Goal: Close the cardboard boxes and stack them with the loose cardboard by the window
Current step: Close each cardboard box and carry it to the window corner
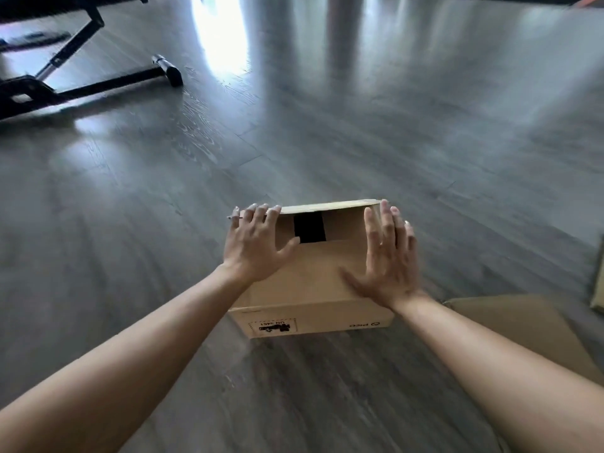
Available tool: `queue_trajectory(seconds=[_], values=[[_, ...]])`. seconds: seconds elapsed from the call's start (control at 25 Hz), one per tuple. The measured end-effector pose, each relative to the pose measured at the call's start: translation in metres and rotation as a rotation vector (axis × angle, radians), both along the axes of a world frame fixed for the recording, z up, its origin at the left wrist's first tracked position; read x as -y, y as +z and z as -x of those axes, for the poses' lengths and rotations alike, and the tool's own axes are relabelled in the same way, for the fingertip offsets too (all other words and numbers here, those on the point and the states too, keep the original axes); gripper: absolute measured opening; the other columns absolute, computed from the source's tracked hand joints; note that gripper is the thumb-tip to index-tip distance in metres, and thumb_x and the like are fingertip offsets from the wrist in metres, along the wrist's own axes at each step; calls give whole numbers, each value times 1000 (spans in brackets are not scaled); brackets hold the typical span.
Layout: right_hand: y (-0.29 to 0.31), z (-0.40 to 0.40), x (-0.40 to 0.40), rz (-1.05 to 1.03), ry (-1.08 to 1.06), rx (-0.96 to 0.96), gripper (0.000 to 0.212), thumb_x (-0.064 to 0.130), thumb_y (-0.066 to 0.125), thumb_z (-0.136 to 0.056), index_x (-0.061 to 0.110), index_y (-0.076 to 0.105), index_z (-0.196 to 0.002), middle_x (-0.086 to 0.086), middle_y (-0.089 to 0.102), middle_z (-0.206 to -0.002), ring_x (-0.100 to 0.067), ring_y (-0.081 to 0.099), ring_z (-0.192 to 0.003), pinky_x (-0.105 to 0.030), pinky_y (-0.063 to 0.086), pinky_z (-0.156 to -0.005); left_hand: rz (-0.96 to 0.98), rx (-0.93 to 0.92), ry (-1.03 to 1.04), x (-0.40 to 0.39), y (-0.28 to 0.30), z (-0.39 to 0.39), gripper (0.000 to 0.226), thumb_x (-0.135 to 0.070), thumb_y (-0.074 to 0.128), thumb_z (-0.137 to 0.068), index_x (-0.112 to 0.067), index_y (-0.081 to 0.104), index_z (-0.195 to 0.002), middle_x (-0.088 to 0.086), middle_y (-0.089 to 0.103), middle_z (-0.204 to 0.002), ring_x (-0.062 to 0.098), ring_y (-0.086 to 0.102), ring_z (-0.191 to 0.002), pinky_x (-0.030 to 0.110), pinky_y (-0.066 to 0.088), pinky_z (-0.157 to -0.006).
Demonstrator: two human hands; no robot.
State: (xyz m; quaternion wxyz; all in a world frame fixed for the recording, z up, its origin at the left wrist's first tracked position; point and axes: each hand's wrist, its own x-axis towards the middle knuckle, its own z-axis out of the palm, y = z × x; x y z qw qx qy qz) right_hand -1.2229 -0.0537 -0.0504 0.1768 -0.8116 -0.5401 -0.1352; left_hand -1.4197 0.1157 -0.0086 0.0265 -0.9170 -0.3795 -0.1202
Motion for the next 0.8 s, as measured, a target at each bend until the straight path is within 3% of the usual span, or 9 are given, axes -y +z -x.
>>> queue_trajectory(seconds=[0.12, 0.24, 0.36, 0.48, 0.64, 0.8], values=[[1, -4, -4, 159, -12, 0, 109, 74, 51, -81, 11, 9, -160, -19, -2, -165, -39, 5, -152, -57, 11, -120, 50, -105, -29, 8, -18, 10, 84, -73, 40, -90, -20, 30, -155, 7, 32, -160, 28, 23, -149, 49, 12, -123], [-3, -6, -9, 337, -38, -42, 97, 76, 31, -87, 20, -3, -160, -12, -15, -165, -31, -9, -153, -53, 4, -123, 149, -193, -22, 15, -34, 13, 89, -76, 27, -92, -23, 8, -161, 6, 7, -168, 26, 3, -155, 49, 0, -124], [-5, -8, -14, 470, -61, -204, 89, 77, 21, -89, 27, 1, -160, -5, -11, -167, -22, -11, -153, -49, 5, -124, 285, -202, -4, 20, -45, 14, 84, -75, 17, -93, -29, -5, -161, 1, -10, -168, 19, -12, -154, 47, -6, -124], [-6, -8, -19, 443, -100, -322, 80, 74, 23, -93, 31, 11, -159, 1, -5, -167, -17, -8, -153, -47, 15, -122, 344, -190, 8, 17, -48, 15, 80, -75, 12, -94, -33, -5, -160, -2, -14, -167, 16, -16, -153, 46, -9, -124], [-8, -9, -28, 381, -137, -322, 71, 69, 26, -96, 33, 21, -157, -3, 2, -167, -20, 0, -154, -50, 24, -117, 376, -145, 108, 2, -46, 17, 76, -74, 10, -94, -38, -2, -159, 4, -15, -167, 19, -16, -154, 44, -12, -124], [-8, -22, -35, 346, -242, -425, 71, 68, 31, -96, 33, 21, -157, -12, 9, -166, -31, 14, -151, -51, 29, -114, 501, -27, 327, -20, -46, 28, 77, -72, 19, -96, -36, -4, -160, 10, -10, -168, 28, -6, -155, 44, -1, -125]])
